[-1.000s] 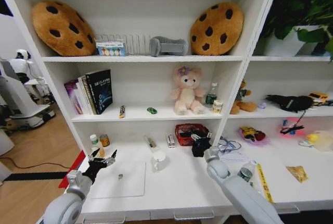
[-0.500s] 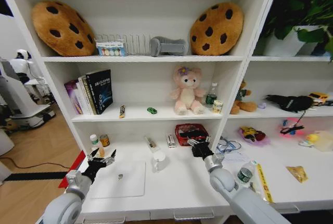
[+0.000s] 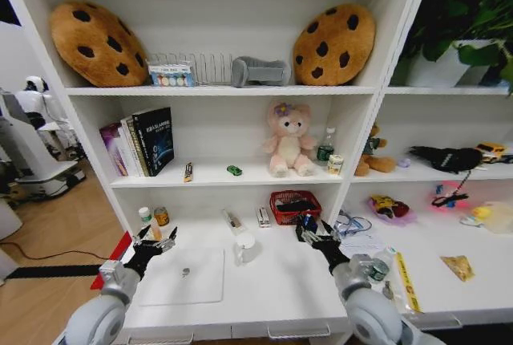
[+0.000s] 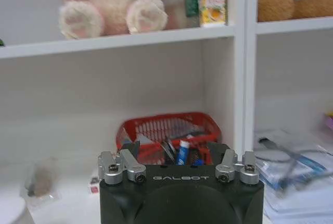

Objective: Organize the objects on the table.

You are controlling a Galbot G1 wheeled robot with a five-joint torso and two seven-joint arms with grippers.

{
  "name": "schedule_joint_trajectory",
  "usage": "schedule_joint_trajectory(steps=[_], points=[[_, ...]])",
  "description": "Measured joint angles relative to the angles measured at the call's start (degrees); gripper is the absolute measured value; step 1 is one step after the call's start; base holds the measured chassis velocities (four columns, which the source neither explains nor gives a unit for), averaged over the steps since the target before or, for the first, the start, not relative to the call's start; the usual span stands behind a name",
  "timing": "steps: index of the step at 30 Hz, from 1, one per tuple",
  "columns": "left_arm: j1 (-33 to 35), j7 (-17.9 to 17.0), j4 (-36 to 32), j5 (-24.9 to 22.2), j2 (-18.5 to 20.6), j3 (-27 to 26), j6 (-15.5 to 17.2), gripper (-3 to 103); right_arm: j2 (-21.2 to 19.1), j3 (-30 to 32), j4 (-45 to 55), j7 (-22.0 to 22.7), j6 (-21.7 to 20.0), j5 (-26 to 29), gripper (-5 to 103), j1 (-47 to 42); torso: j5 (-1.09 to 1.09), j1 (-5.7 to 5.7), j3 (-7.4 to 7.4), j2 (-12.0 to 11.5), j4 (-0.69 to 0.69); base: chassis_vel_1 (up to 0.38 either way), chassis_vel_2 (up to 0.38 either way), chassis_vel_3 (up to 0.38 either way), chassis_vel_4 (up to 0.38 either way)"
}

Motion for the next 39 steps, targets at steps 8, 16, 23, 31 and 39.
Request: schedule_joint_trajectory(steps=[8, 16, 23, 31, 39], points=[[-0.5, 0.9, 0.4, 1.0, -1.0, 0.5, -1.3, 100, -2.9, 13.5, -1.0, -6.0, -7.0, 5.3, 72, -10.2, 0.02, 0.0, 0.0, 0.0, 0.03, 0.0, 0.0, 0.0, 0.0], [-0.8, 1.2, 0.9, 1.6, -1.8, 0.8, -2.6, 100, -8.2, 21.4, -6.4, -22.1, -9.1, 6.9, 65, -12.7, 0.02, 0.0, 0.0, 0.0, 0.01, 0.0, 0.0, 0.0, 0.0], [-0.5, 1.2, 0.9, 1.6, -2.1, -0.1, -2.9, 100, -10.8, 23.0, -11.9, -30.1, -9.8, 8.1, 62, -13.0, 0.0, 0.0, 0.01, 0.0, 0.01, 0.0, 0.0, 0.0, 0.0], [0.1, 1.2, 1.0, 1.8, -2.0, -0.1, -3.4, 100, -8.3, 16.4, -17.3, -26.1, -10.5, 8.9, 61, -6.6, 0.01, 0.0, 0.0, 0.0, 0.02, 0.0, 0.0, 0.0, 0.0], [-0.2, 0.9, 1.2, 1.7, -1.4, 0.4, -3.1, 100, -8.6, 9.7, -23.7, -25.7, -9.9, 9.4, 63, 2.4, 0.0, 0.0, 0.01, 0.0, 0.02, 0.0, 0.0, 0.0, 0.0]])
